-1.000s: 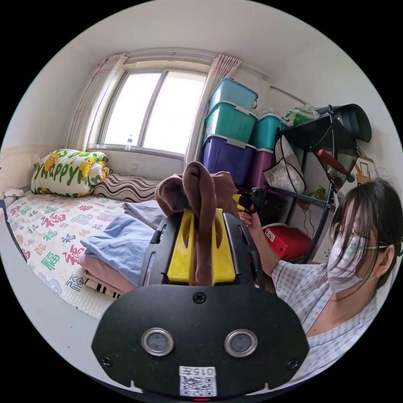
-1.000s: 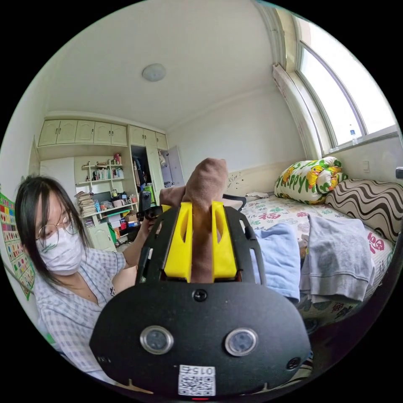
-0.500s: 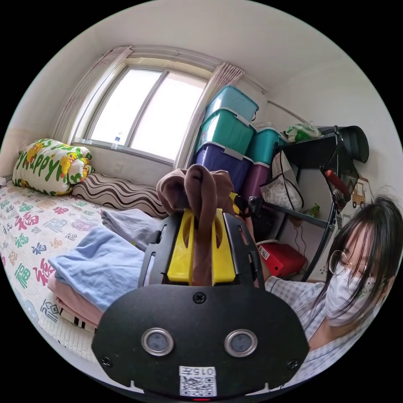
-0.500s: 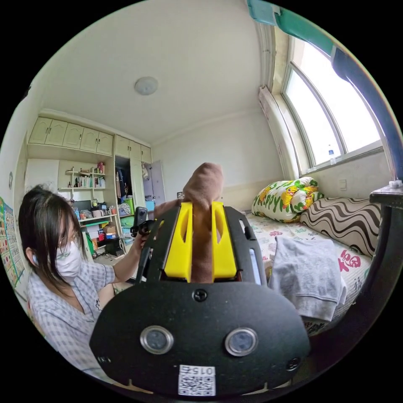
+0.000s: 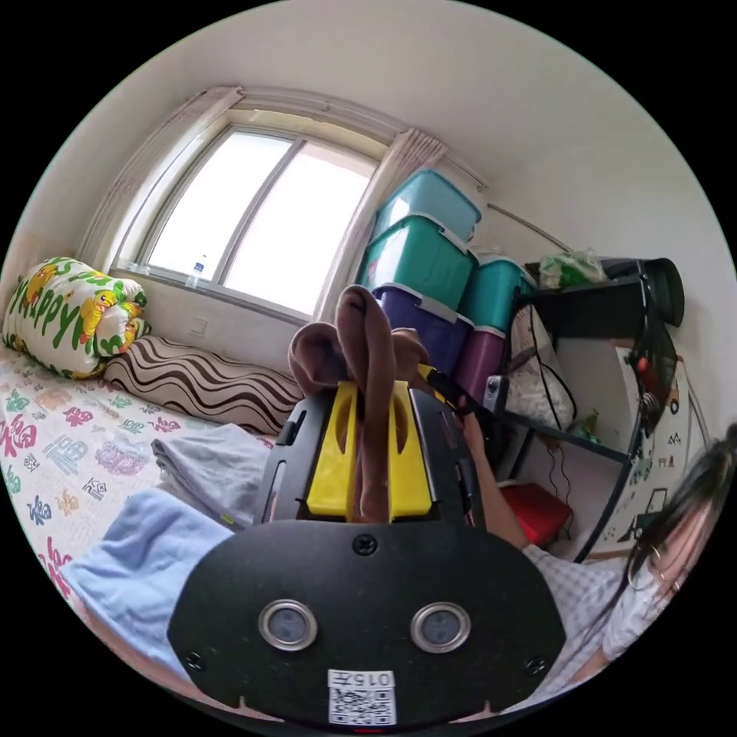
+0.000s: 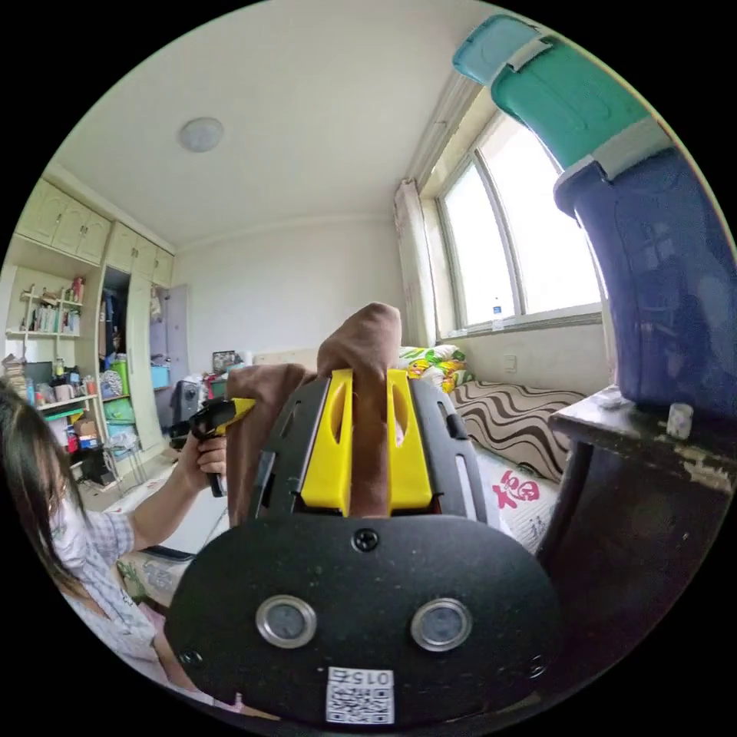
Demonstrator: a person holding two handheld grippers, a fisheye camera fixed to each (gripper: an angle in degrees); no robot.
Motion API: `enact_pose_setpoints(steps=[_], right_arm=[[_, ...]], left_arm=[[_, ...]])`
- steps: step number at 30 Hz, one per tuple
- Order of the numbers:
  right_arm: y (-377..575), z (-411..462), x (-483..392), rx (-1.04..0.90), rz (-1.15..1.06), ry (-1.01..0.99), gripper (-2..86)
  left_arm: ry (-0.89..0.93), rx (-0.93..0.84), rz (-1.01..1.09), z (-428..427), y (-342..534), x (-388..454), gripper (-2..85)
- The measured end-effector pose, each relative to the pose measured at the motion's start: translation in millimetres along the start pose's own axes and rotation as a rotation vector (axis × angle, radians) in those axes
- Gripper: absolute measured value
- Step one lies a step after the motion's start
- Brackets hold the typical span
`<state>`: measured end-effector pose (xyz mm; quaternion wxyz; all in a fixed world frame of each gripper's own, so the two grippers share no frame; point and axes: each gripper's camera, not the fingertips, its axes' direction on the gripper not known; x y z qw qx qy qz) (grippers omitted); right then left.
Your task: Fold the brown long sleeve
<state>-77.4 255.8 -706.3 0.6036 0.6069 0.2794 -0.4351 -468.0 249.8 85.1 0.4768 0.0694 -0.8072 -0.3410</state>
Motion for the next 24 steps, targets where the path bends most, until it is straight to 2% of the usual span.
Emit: enact_pose_setpoints(steps=[3, 5, 6, 7, 9, 12, 14, 17, 20, 24], right_arm=[[-41.2, 70.4, 17.4, -0.08, -0.072, 0.241, 7.8], [-33.4, 138.8, 34.8, -0.215, -0.079, 0.439, 8.3], [-25.8, 156.2, 41.5, -0.264, -0.051, 0.474, 8.4], [-6.9, 186.5, 53.7, -0.354, -0.012, 0.522, 8.5], [26.7, 216.7, 64.6, -0.407, -0.007, 0.543, 8.5], [77.3, 241.7, 72.5, -0.434, 0.007, 0.398, 7.9], [110.7, 253.6, 65.8, -0.496, 0.016, 0.196, 7.8], [145.9, 255.0, 34.8, -0.591, -0.009, -0.066, 8.5], [170.6, 242.7, -10.4, -0.648, -0.059, -0.306, 9.6], [193.4, 223.1, -76.2, -0.69, -0.175, -0.508, 11.5]], left_arm=[[-0.126, 0.13, -0.125, 50.1, 3.2, -70.6, 6.5], [-0.39, 0.02, -0.313, 78.8, 28.2, -133.5, 6.0], [-0.434, 0.015, -0.345, 77.7, 36.9, -144.8, 5.7], [-0.433, 0.037, -0.353, 67.2, 53.7, -161.3, 4.9], [-0.314, 0.039, -0.282, 46.3, 70.8, -176.0, 5.6], [-0.366, -0.121, -0.218, 13.3, 86.1, -181.3, 6.1], [-0.424, -0.254, -0.181, -10.3, 100.0, -169.5, 6.6], [-0.403, -0.431, -0.174, -35.1, 122.4, -148.9, 7.8], [-0.374, -0.497, -0.206, -60.1, 153.0, -127.1, 8.5], [-0.317, -0.55, -0.302, -75.0, 196.9, -103.0, 8.6]])
